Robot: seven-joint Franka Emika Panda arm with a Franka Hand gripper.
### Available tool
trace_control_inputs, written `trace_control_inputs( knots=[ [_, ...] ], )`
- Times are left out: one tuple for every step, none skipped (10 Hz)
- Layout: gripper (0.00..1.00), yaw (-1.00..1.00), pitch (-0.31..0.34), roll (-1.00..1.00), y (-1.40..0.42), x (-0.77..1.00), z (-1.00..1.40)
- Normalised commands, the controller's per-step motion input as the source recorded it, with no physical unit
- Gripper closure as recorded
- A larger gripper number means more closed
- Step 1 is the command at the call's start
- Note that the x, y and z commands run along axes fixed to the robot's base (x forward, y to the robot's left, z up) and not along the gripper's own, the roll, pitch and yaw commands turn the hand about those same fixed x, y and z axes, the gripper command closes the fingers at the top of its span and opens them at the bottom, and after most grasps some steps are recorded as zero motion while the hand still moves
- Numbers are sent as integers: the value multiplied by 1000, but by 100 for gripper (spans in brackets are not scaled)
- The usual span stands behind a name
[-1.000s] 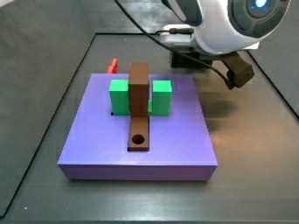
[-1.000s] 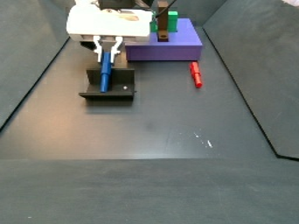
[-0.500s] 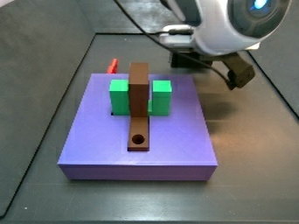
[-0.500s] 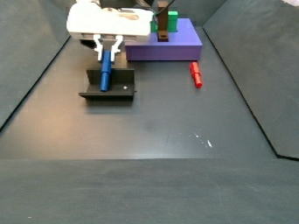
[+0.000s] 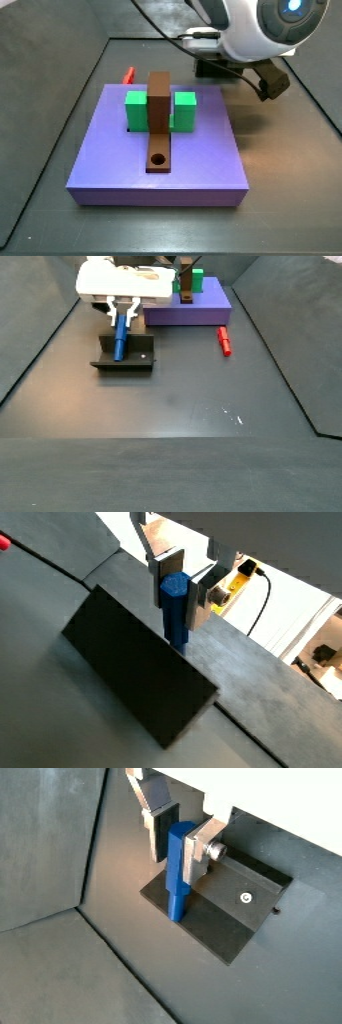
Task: Pick up the blue object. Move up. Place the blue object on the fixture. Regrasp the blue object. Move to above the board. Insert the blue object.
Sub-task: Regrasp the blue object, then move to above the board.
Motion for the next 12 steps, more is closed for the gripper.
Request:
trace_control_inputs(
  knots=[
    [100, 0, 0, 0, 0, 0, 0],
    [100, 0, 0, 0, 0, 0, 1400],
    [100, -1, 6, 2, -42, -47, 1400],
    [100, -2, -6, -35, -45, -79, 1400],
    [100, -1, 5, -21, -22, -67, 1400],
    [100, -6, 31, -8, -43, -57, 1400],
    [100, -1, 25, -4, -48, -63, 1400],
    [100, 6, 26, -14, -31, -69, 1400],
    [100, 13, 31, -7, -15, -22, 481],
    [100, -33, 120, -1000, -1400, -995, 285],
    [100, -28, 119, -1000, -1400, -991, 263],
    [100, -20, 103, -1000, -1400, -1078, 288]
  ],
)
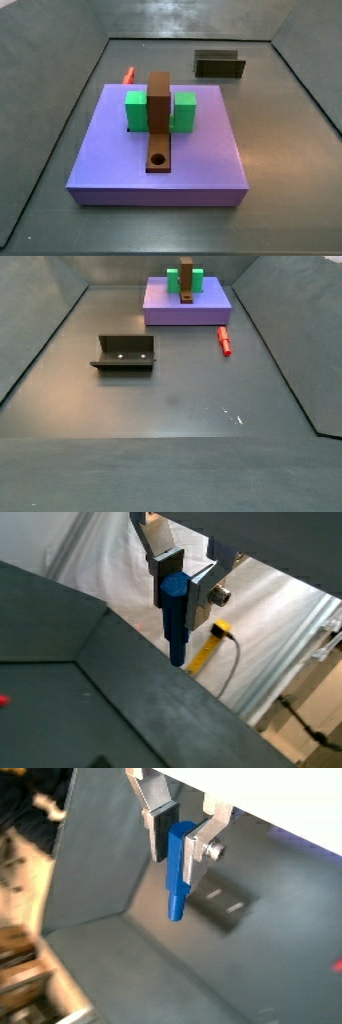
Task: Pick up the blue object. Move up. Place the blue object on the fixture. Regrasp the blue object. Move to above the board. Insert the blue object.
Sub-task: Move to above the board.
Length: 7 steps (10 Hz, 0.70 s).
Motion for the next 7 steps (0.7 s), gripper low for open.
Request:
trace_control_inputs(
  knots=[
    [100, -12, 107, -1000, -1400, -1091, 253],
    [100, -1, 112, -1000, -1400, -1077, 255],
    [100, 7, 109, -1000, -1400, -1075, 243],
    [100, 18, 102, -1000, -506, -435, 82],
    [100, 25, 100, -1000, -159, -184, 12],
    [100, 29, 92, -1000, -40, -75, 24],
    [100, 32, 79, -1000, -45, -89, 30]
  ],
)
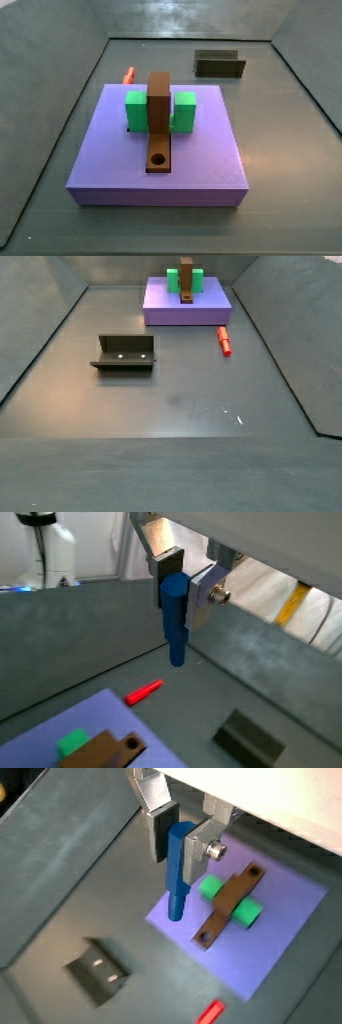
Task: Pick up the blue object. Move up. Place the blue object on the fixture. Regrasp the blue object. Move to above the board. Insert the blue object.
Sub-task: Move to above the board.
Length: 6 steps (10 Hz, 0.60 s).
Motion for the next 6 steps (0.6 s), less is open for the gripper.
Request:
trace_control_inputs(
  knots=[
    [100, 37, 61, -1000, 4, -86, -6],
    [100, 38, 53, -1000, 20, -63, 10],
    [100, 33, 28, -919, 34, -41, -6],
    [100, 25, 10, -768, 25, -39, -5],
    [100, 10, -10, -478, 25, -40, 2],
    [100, 5, -22, -315, 15, -33, -5]
  ],
)
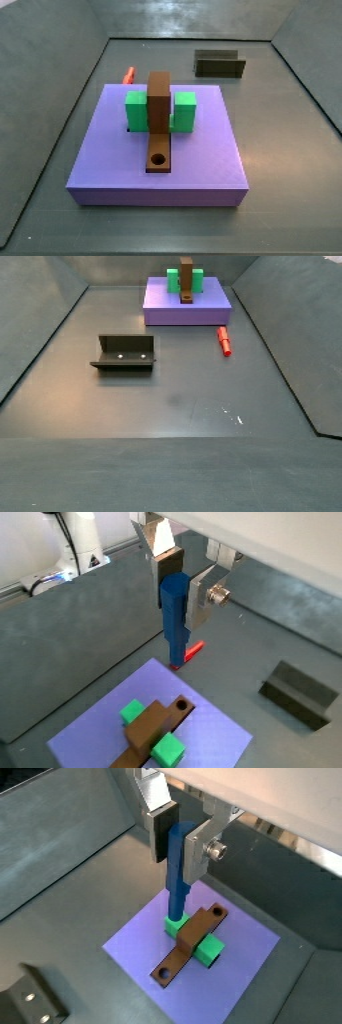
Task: Pick up the blue object. Move up. Place the blue object on the fixture. Regrasp the blue object. Move to above the board. Insert the blue object.
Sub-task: Insert the blue object.
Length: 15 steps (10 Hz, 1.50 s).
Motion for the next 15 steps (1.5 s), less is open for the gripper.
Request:
trace_control_inputs(
  knots=[
    [100, -26, -9, -307, -197, 0, -257],
    [100, 0, -14, -249, -686, 0, -357],
    [100, 0, 0, -261, -711, 49, -457],
    [100, 0, 0, -243, -726, 37, -486],
    [100, 0, 0, -254, -614, 71, -494],
    [100, 0, 0, -84, -477, 40, -606],
    [100, 0, -81, -84, -351, 0, -663],
    [100, 0, -136, -111, -223, -20, -697],
    [100, -3, -180, -114, -160, -183, -631],
    [100, 0, -230, -1, -51, -226, -471],
    [100, 94, -240, 0, -11, -194, -449],
    [100, 251, -256, 90, -240, -334, -360],
    [100, 263, -196, 151, -260, -89, -297],
    [100, 209, -164, 164, -306, 0, -323],
    [100, 74, -1, 260, -343, 100, -294]
  ],
)
